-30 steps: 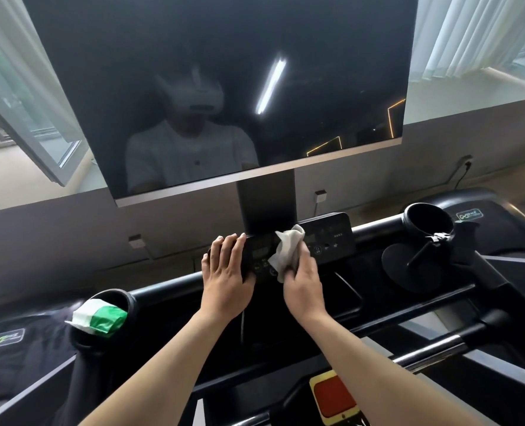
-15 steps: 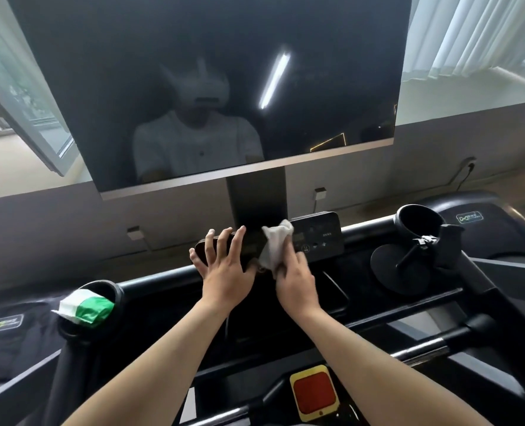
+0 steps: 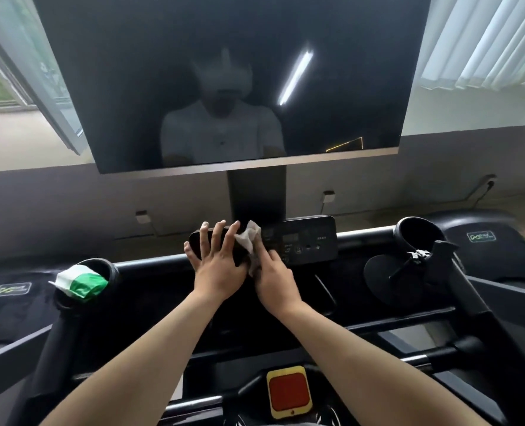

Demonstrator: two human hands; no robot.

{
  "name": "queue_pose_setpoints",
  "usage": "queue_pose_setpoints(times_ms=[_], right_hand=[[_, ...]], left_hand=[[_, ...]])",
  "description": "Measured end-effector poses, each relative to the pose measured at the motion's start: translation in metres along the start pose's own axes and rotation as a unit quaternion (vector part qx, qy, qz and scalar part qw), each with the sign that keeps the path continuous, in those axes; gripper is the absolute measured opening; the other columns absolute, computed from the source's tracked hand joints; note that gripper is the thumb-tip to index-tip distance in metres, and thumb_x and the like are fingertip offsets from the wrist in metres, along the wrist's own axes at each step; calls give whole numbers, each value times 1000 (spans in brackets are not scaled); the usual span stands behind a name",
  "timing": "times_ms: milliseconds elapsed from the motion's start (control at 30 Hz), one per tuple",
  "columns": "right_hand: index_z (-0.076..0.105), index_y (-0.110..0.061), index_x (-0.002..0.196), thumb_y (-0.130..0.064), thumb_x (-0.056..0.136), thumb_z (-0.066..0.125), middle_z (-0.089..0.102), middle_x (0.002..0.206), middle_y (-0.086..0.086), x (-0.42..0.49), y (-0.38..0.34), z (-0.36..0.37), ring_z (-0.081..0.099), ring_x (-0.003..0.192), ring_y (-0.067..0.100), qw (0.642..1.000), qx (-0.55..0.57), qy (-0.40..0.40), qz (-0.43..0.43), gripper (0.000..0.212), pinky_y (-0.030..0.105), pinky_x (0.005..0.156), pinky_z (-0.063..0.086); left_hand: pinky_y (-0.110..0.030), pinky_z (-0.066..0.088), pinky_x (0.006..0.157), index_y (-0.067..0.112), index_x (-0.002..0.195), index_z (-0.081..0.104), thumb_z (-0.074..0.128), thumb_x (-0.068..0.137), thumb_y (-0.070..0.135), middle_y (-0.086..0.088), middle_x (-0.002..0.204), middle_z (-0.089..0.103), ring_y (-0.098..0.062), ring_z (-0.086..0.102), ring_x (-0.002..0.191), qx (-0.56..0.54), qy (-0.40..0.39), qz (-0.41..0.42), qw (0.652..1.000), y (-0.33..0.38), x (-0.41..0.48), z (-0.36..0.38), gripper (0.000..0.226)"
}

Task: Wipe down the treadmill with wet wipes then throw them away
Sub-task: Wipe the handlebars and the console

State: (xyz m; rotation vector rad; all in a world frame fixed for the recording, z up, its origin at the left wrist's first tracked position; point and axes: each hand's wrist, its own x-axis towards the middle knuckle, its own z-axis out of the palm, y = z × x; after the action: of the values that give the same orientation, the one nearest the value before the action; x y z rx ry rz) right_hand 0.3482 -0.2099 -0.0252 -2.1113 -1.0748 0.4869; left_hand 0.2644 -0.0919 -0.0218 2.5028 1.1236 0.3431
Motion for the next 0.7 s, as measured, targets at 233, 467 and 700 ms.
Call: queue_pose_setpoints(times_ms=[233, 467, 700], right_hand=[[7, -54, 155, -18, 100, 47, 56, 110, -2, 2, 30, -28, 61, 97, 22, 992, 75, 83, 65, 78, 41, 92, 50], [8, -57, 154, -23, 104, 43, 48, 137, 5, 4, 1, 0, 56, 120, 36, 997, 57, -47, -4, 70, 41, 104, 44], [5, -48, 158, -15, 99, 46, 50, 129, 5, 1, 36, -31, 59, 108, 37, 999, 37, 27, 28, 79, 44, 95, 48]], left_hand=[[-64, -15, 116, 46, 155, 9, 60, 90, 55, 13, 165, -1, -19, -24, 152, 18, -8, -17, 1000, 4, -1, 3, 83], [-64, -14, 117, 44, 156, 9, 67, 81, 36, 11, 167, -5, -20, -26, 151, 21, -19, -51, 998, 15, -3, 1, 95], [-63, -13, 118, 44, 158, 6, 63, 89, 54, 10, 167, -6, -21, -26, 152, 31, -21, -41, 998, 14, -4, -1, 90]])
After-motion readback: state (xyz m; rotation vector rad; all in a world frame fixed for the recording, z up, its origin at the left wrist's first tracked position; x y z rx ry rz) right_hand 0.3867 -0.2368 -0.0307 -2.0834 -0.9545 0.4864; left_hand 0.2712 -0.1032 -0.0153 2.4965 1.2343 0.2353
